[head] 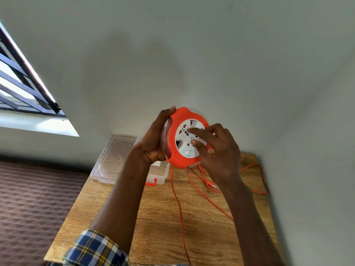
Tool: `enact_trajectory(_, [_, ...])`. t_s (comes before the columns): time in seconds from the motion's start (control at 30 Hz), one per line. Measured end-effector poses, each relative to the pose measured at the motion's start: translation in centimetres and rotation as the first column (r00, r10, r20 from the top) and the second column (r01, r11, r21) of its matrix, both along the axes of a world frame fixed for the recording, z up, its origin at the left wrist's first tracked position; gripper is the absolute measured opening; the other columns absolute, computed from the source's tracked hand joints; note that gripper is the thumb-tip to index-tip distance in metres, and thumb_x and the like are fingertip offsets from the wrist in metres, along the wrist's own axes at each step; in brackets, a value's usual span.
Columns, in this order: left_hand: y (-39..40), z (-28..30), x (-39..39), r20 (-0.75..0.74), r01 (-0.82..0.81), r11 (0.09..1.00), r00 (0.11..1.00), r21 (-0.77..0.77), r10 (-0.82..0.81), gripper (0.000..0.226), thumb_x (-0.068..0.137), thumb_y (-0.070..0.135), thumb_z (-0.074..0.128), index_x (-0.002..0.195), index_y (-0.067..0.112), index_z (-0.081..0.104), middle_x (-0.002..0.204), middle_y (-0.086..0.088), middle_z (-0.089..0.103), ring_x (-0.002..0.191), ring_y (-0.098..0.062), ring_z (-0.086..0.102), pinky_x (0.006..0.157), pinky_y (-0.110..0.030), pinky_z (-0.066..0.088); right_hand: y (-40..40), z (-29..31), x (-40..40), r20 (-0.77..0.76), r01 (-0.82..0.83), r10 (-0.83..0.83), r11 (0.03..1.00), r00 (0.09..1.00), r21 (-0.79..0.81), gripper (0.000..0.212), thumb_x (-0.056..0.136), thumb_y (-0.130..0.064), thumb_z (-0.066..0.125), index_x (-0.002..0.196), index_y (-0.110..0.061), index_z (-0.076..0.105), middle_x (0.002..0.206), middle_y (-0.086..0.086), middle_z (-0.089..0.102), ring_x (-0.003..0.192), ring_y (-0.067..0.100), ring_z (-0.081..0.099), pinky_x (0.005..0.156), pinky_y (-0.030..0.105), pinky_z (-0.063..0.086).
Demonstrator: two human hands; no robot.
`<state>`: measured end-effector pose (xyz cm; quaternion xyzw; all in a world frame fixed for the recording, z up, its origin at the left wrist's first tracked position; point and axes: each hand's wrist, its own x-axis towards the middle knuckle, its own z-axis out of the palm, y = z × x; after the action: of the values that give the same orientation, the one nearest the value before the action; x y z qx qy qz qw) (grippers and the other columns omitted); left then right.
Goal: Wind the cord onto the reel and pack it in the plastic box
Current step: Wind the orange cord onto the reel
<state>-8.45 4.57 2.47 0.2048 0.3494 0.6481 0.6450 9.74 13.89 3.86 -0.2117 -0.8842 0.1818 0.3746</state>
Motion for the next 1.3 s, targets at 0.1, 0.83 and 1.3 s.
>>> enact_trajectory(0.1, [-0.1,0.0,-0.3,-0.013,0.009,1.0,1.0,0.006,-0.009,0.072,0.088,0.071,0.065,0.137,0.018,0.071,0.133,-0.015,0.072,0.116,-0.035,0.071,0.099,-0.053,0.058,0.9,-0.2,0.3,0.081,-0.191,0.19,0.982,0.978,0.007,0.051,0.087,-0.002,0.073,0.12,-0.04,0.072,0.14,-0.01,0.053,0.117,0.014,0.05,0.075,0.022,0.05])
enact_trajectory(0.83, [0.6,-0.9,-0.1,-0.044,0.019,0.999,0.999,-0.04,-0.021,0.073,0.091,0.072,0.064,0.14,0.018,0.069,0.137,-0.016,0.071,0.121,-0.038,0.069,0.103,-0.056,0.052,-1.2,-0.2,-0.6,0.059,0.178,-0.17,0.965,0.984,-0.191,0.06,0.08,-0.075,0.064,0.132,-0.047,0.059,0.081,-0.017,0.073,0.074,0.0,0.067,0.06,0.015,0.048])
enact_trajectory(1.3, [0.3,-0.9,-0.4,0.006,0.039,0.999,0.999,-0.027,-0.039,0.067,0.094,0.073,0.058,0.134,0.021,0.073,0.129,-0.012,0.074,0.114,-0.033,0.072,0.098,-0.052,0.058,1.0,-0.4,0.5,0.111,-0.203,0.212,0.975,0.971,-0.093,0.051,0.088,0.0,0.071,0.122,-0.038,0.072,0.142,-0.006,0.052,0.127,0.016,0.047,0.083,0.024,0.053])
